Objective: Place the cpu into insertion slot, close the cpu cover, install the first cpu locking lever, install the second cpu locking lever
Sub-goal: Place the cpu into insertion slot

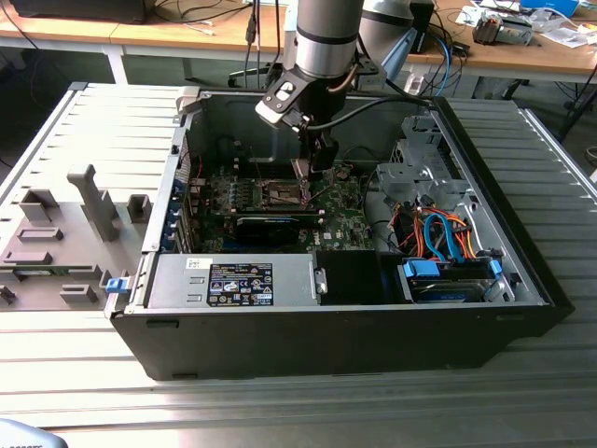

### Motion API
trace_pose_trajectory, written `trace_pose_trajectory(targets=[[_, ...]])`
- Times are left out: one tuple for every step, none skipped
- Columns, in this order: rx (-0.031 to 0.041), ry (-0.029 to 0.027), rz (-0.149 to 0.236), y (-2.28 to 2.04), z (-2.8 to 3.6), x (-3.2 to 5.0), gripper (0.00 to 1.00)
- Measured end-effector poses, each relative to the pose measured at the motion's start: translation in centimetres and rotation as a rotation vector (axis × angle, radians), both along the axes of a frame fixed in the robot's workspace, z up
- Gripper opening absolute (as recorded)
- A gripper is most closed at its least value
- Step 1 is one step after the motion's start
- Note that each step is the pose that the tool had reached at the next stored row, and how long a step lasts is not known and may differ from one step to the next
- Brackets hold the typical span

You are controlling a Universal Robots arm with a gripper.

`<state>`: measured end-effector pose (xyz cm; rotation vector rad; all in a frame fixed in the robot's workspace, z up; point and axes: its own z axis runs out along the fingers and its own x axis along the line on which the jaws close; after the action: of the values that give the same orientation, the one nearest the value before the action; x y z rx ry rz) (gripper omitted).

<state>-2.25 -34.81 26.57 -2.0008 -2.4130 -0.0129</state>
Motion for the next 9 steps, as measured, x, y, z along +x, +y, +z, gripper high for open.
trace_pose_trajectory(targets=[[0.0000, 0.0000, -0.001, 0.00, -0.01, 0.00, 0.55], [0.0000, 0.0000, -0.003, 0.00, -0.02, 0.00, 0.55], [0.0000, 0.0000, -0.004, 0.00, -0.03, 0.00, 0.55], [0.0000, 0.0000, -0.006, 0.00, -0.04, 0.00, 0.55], [0.0000, -0.0001, -0.007, 0.00, -0.05, 0.00, 0.55], [0.0000, 0.0000, -0.009, 0.00, -0.06, 0.00, 0.55], [0.0000, 0.0000, -0.010, 0.00, -0.07, 0.00, 0.55], [0.0000, 0.0000, -0.011, 0.00, -0.08, 0.00, 0.55], [0.0000, 0.0000, -0.012, 0.00, -0.09, 0.00, 0.55]])
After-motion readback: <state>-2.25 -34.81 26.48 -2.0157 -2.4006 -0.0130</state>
